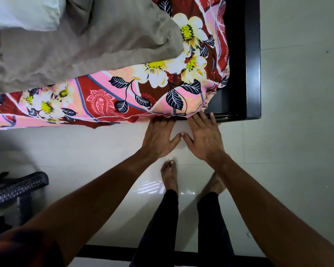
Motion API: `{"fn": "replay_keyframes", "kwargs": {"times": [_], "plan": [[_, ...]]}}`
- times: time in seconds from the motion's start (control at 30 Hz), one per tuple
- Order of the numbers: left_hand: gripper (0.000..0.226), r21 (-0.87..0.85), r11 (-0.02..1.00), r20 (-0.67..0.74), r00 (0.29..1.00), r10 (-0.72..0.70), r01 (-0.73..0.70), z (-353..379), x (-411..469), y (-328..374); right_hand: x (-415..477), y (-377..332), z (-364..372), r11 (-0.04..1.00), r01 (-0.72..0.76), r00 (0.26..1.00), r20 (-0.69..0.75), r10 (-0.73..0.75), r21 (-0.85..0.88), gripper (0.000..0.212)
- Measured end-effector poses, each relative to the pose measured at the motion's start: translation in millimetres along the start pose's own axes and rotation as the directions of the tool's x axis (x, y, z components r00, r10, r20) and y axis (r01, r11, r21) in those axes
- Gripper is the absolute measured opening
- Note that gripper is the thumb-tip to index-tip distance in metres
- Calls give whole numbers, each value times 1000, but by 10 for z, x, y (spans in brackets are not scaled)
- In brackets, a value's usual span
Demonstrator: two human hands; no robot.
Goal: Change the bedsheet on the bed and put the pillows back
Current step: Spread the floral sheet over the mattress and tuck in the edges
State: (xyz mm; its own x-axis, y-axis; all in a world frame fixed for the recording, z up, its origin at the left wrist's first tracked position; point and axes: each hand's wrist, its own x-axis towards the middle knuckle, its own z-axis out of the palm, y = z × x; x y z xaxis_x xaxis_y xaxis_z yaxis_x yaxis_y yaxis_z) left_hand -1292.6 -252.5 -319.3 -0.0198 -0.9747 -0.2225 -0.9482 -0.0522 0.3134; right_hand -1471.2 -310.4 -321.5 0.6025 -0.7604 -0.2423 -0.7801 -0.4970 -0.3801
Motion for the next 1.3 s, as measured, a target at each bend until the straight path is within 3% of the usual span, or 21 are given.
{"fn": "replay_keyframes", "kwargs": {"times": [0.17,0.27,0.4,0.6,0.73,0.83,0.9,1.0,1.1,1.3], "plan": [[39,-47,993,-123,987,105,-112,-68,-287,-65,406,-108,-113,996,-65,971,226,76,-56,71],[50,-28,994,-44,994,101,-102,-45,-610,-74,414,-84,-165,997,-45,955,289,61,-61,77],[67,74,997,31,999,22,-25,-106,-428,-80,295,30,-239,999,32,978,207,-35,17,67],[66,163,985,80,996,36,-49,-42,-237,-206,-96,73,-320,981,149,981,-145,-131,125,39],[62,68,985,56,986,155,-159,-104,-215,-329,-47,-217,-129,949,277,958,-118,-260,153,49],[49,-30,978,-62,977,204,-206,-190,-376,-394,149,-438,9,979,159,985,-88,-148,124,55],[47,-18,991,-104,985,134,-136,-243,-602,-468,172,-593,73,997,56,998,6,-56,61,65],[61,73,996,-42,998,-51,54,-239,-766,-630,135,-709,134,1000,-17,994,112,19,-17,82],[67,138,985,-14,995,-102,103,-244,-589,-780,159,-831,142,995,-91,983,160,95,-30,84],[69,230,969,8,995,-100,96,-166,-563,-818,94,-1050,75,978,-179,982,-37,184,110,59]]}}
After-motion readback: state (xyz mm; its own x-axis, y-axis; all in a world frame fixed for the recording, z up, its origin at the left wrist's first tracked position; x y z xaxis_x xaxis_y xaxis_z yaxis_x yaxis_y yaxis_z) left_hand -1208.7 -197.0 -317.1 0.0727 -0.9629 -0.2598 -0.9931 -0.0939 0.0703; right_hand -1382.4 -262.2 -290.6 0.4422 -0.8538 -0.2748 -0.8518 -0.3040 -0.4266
